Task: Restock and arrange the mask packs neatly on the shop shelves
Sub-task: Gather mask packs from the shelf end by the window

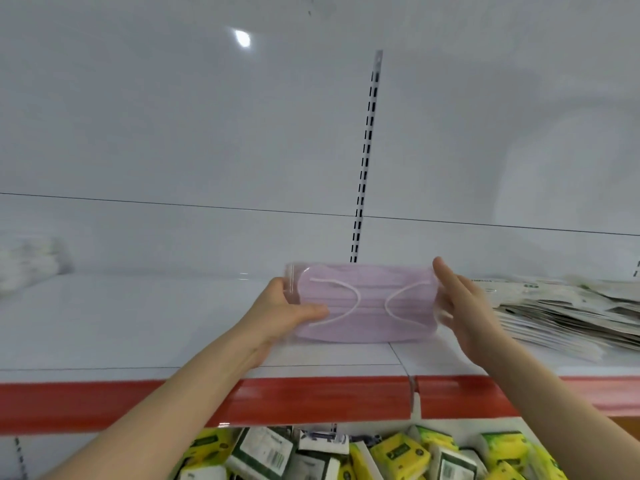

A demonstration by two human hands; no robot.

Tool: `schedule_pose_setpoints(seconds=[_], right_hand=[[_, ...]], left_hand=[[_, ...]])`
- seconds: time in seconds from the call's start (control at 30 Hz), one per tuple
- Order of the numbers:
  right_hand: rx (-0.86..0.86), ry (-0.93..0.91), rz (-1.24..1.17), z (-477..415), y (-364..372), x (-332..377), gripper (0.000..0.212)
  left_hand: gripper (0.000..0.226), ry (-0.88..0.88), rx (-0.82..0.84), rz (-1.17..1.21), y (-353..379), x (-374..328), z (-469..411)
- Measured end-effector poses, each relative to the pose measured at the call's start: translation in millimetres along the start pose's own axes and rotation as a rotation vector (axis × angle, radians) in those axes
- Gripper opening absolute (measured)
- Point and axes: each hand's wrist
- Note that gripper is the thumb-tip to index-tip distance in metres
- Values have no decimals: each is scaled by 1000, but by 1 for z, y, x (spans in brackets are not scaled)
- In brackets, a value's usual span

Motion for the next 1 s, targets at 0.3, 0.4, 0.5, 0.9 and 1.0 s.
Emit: schedule_pose_setpoints(seconds=[0.3, 0.4, 0.5, 0.9, 1.0], right_hand=[[-33, 55, 211, -11, 6, -11, 33], [-17, 58, 271, -14, 2, -14, 30], [35, 28, 262, -9, 0, -12, 23], [141, -238, 22, 24, 89, 14, 7], [190, -272, 42, 46, 134, 19, 7]], left_hand=[[30, 64, 28, -177, 5, 7, -4], [32, 74, 49, -229, 5, 7, -4], [26, 75, 16, -216, 4, 3, -1], [8, 179, -415, -84, -79, -39, 43], [15, 222, -520, -79, -118, -43, 66]])
Point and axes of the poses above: each hand's wrist, its own z-axis away from the middle knuckle, its own y-axis out of the palm, x = y × z, and after that the axes turned 15 degrees about y, right-handed
